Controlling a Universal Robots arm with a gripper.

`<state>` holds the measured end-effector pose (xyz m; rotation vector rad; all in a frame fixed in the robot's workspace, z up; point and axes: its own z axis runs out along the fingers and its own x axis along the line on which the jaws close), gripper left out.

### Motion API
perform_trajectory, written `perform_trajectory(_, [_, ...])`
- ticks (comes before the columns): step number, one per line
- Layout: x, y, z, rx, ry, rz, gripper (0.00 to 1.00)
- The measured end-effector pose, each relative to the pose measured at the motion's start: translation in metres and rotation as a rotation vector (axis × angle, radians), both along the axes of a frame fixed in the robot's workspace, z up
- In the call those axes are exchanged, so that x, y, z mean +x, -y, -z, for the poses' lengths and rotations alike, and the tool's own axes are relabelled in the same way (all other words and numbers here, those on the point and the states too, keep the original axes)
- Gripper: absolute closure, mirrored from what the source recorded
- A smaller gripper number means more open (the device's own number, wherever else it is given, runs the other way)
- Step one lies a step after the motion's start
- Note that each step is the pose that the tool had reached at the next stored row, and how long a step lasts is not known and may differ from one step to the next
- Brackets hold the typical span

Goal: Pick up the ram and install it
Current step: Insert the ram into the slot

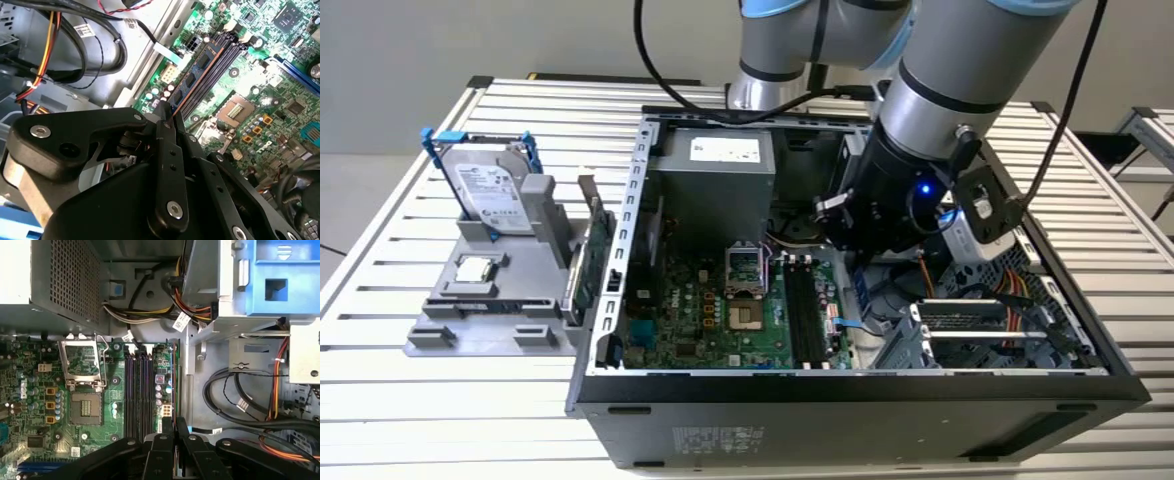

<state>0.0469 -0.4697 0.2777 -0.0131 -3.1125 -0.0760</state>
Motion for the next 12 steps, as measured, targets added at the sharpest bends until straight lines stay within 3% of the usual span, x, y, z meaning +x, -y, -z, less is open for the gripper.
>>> perform_trajectory(12, [-0.0038,0.0003,0.0195,0.0000,0.0000,0.000,1.00])
